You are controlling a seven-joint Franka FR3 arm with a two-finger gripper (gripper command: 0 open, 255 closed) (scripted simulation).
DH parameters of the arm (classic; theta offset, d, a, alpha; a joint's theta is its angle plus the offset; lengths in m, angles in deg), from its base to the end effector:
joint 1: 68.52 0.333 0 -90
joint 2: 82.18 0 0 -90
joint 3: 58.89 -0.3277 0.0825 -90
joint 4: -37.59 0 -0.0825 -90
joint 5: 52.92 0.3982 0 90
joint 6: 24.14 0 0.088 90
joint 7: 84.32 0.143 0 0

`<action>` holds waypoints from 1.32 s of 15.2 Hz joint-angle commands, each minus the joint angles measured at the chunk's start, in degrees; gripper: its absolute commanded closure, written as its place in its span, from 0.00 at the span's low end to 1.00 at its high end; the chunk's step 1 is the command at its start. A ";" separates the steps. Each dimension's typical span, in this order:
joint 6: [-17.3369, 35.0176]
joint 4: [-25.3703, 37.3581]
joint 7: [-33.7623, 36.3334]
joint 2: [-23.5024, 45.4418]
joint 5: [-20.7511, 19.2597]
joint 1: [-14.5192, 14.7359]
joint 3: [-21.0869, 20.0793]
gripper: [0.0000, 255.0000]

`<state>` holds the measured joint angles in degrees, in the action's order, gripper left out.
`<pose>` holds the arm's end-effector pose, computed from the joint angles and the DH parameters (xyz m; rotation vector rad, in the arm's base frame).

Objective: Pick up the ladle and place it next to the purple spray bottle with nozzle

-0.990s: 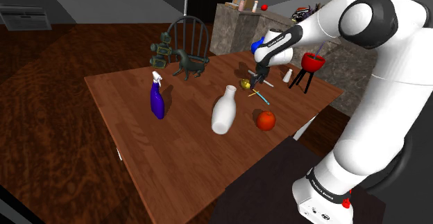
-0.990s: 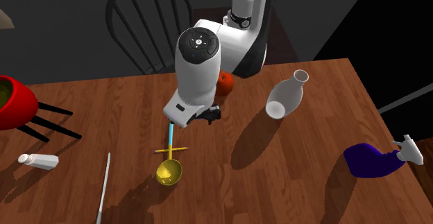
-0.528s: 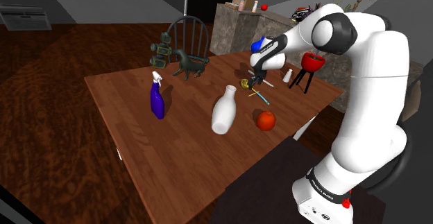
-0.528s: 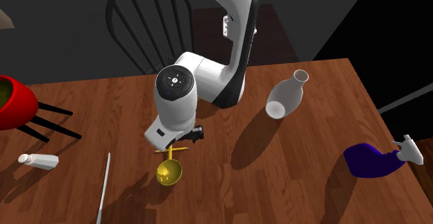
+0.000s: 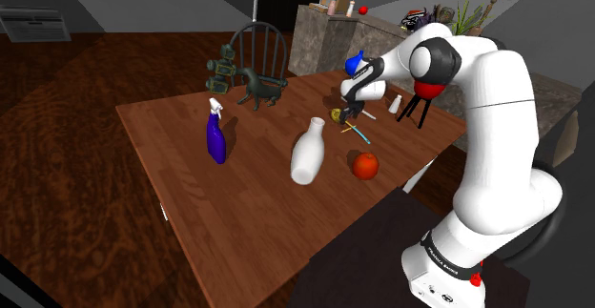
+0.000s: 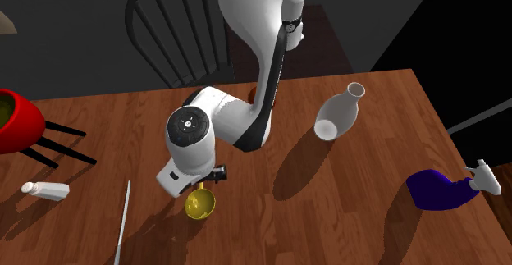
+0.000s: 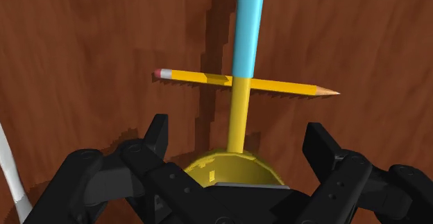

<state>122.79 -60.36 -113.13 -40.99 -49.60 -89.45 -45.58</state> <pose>0.5947 -0.3884 0.1599 2.9604 -0.1087 0.1100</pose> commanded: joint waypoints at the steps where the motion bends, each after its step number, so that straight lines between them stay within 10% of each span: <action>1: 0.70 0.84 -0.03 1.51 0.22 -0.26 -0.25 0.00; 11: 1.54 1.81 -0.18 3.32 0.46 -0.68 -0.54 0.00; 12: 1.54 1.81 -0.18 3.32 0.46 -0.68 -0.54 1.00; 20: 1.53 1.72 -0.17 3.22 0.45 -0.65 -0.53 1.00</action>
<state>124.32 -58.63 -113.30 -37.78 -49.15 -90.11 -46.11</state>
